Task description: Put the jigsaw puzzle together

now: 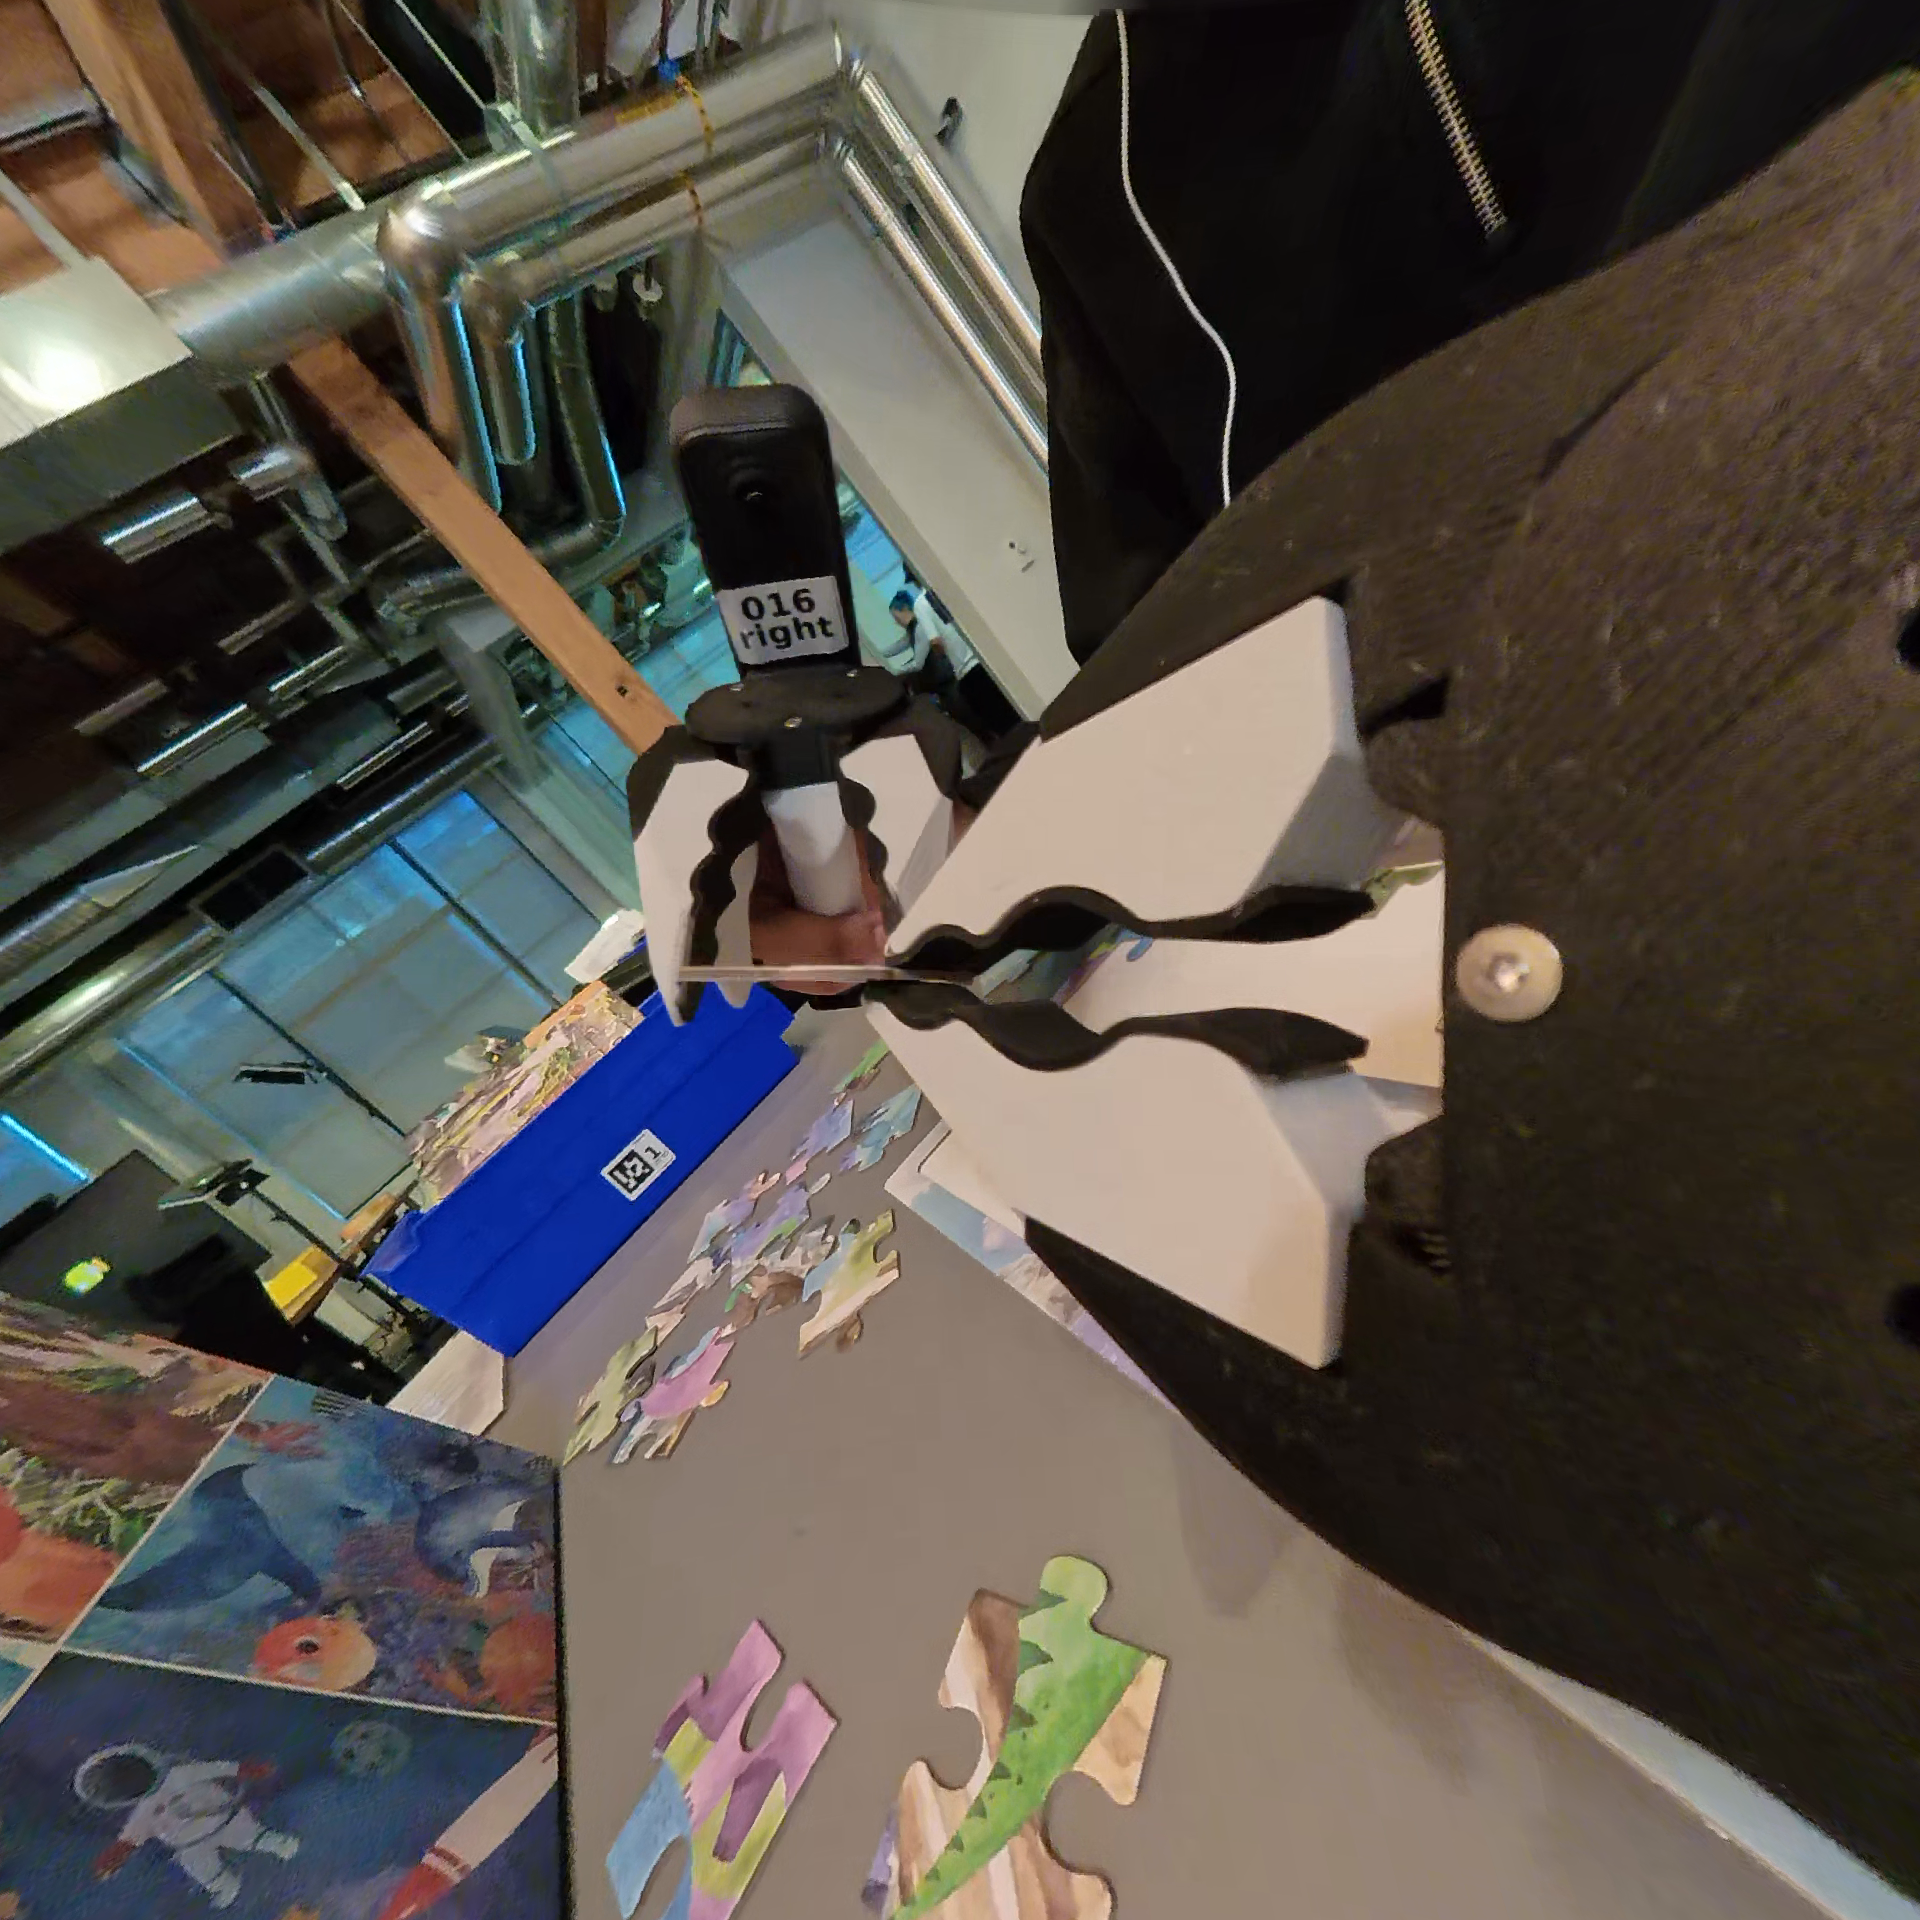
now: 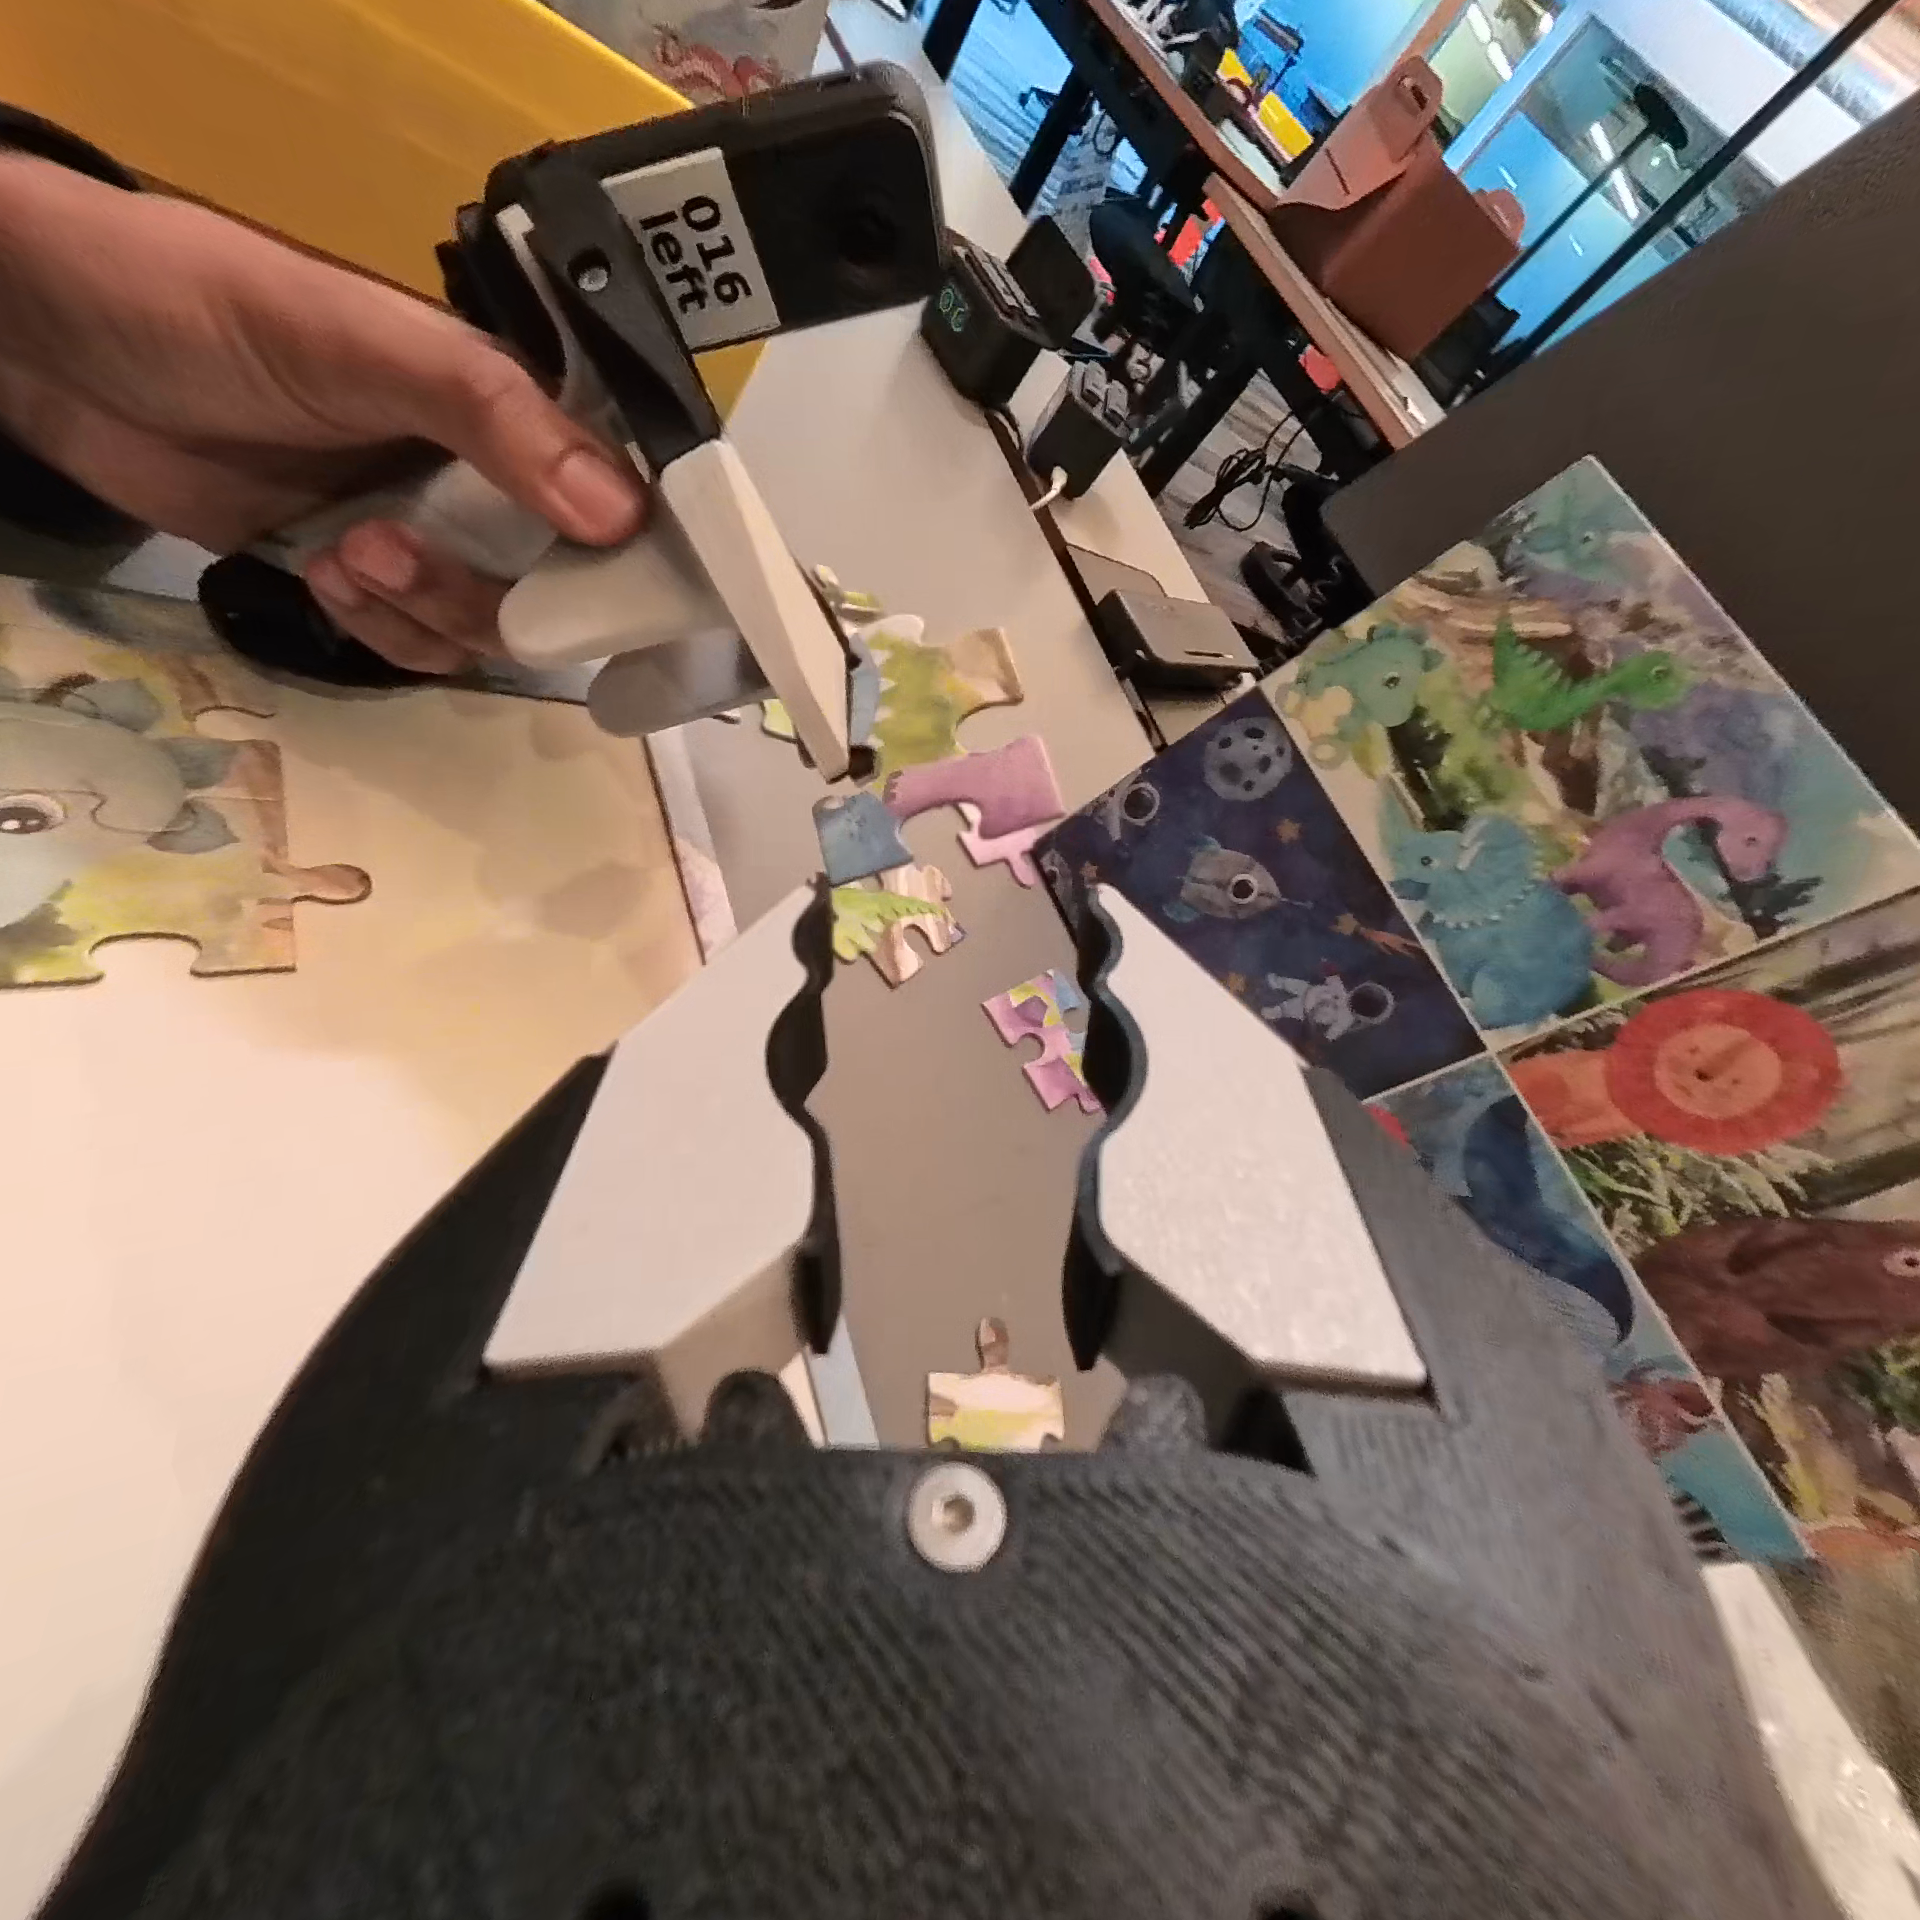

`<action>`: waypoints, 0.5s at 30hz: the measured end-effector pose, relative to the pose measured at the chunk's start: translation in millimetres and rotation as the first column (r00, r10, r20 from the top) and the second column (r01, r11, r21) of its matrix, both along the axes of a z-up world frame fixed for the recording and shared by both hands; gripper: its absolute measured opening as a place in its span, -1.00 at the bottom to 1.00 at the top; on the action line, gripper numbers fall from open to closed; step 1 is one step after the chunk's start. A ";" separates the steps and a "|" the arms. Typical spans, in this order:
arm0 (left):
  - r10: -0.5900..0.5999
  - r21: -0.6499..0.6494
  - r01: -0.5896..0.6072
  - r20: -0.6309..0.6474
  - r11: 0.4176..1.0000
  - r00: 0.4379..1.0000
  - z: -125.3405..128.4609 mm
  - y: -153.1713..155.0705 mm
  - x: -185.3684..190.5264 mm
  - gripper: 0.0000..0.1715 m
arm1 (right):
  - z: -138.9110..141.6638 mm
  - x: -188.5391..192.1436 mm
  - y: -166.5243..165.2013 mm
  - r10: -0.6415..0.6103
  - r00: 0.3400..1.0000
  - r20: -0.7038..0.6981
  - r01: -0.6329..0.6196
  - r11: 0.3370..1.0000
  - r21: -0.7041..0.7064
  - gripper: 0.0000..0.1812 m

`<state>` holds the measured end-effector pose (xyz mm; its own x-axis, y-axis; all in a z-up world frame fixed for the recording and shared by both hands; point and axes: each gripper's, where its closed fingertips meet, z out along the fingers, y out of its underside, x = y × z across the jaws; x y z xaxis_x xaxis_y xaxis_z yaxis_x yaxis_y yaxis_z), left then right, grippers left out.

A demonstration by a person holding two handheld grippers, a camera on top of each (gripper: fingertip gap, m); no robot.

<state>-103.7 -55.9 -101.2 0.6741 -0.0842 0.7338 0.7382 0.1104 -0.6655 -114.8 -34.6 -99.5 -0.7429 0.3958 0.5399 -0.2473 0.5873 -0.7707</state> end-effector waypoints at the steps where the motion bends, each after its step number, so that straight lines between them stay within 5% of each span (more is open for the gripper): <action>1: -0.001 -0.003 0.001 -0.003 1.000 1.000 -0.2 0.5 0.4 -1.00 | 0.5 1.5 -0.1 0.010 1.000 0.004 -0.010 1.000 -0.007 -0.48; 8: -0.031 -0.030 0.030 -0.017 0.999 0.999 -2.7 8.3 9.0 -1.00 | 1.4 13.7 -7.3 0.072 0.997 -0.011 -0.072 0.997 0.021 -0.34; 15: -0.080 -0.055 0.078 -0.033 0.995 0.996 -5.2 17.6 21.0 -1.00 | -5.4 15.5 -3.3 0.066 0.997 -0.028 -0.063 0.994 0.085 -0.46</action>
<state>-82.7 -38.3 -106.4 0.6922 -0.0994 0.7148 0.7194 0.0168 -0.6944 -99.4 -37.9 -104.9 -0.7481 0.2996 0.5921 -0.3095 0.6317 -0.7107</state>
